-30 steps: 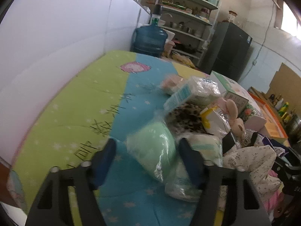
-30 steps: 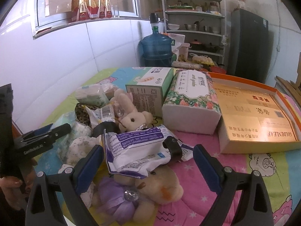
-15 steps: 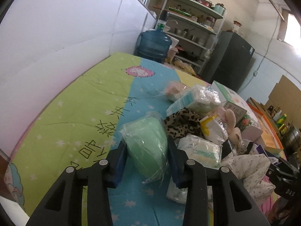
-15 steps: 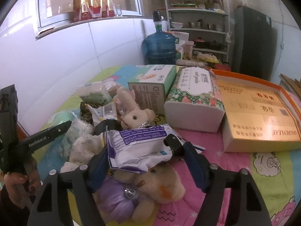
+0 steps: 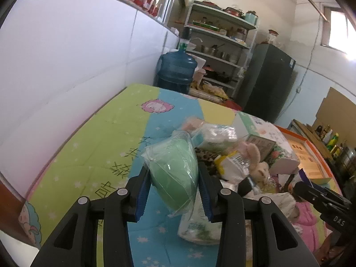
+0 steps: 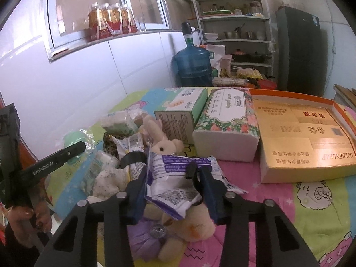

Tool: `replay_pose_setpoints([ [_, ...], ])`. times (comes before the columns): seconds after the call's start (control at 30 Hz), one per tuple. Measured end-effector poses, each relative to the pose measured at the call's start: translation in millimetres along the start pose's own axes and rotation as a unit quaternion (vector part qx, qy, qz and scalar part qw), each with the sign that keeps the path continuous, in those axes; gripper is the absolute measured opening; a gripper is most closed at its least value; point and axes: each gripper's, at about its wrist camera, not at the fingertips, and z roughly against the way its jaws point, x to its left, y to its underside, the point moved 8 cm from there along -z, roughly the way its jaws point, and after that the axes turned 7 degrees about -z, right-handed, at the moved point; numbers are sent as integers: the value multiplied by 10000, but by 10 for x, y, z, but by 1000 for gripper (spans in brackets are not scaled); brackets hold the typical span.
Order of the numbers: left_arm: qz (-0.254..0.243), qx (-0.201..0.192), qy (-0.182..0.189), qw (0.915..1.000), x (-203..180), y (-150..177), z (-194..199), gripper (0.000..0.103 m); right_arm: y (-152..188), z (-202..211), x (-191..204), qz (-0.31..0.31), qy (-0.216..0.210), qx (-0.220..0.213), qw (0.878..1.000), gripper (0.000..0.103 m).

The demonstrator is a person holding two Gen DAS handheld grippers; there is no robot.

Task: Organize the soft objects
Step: 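Carry the green bag with left gripper while right gripper carries the packet toward the gold box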

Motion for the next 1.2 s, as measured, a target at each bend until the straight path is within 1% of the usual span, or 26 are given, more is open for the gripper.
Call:
replay_pose_setpoints([
  [0.23,-113,-87,76,9999,-147,-75,83,41,-65,134,-41,-122,-188,-157,9996,36],
  [0.63,-449,-213,298,9983,-523,-250,205,42,-230,392,-142,-283,-411,-544,9973,35],
  [0.93,-756,-269,690,9944,-1049,-375,209,42,-400,652,-292,-299,-358,-912,9947,35],
  [1.2,-958,-362,1196,9875,-1717,-478,176,42,-487,884,-669,-507,-98,-1219,9912,35],
])
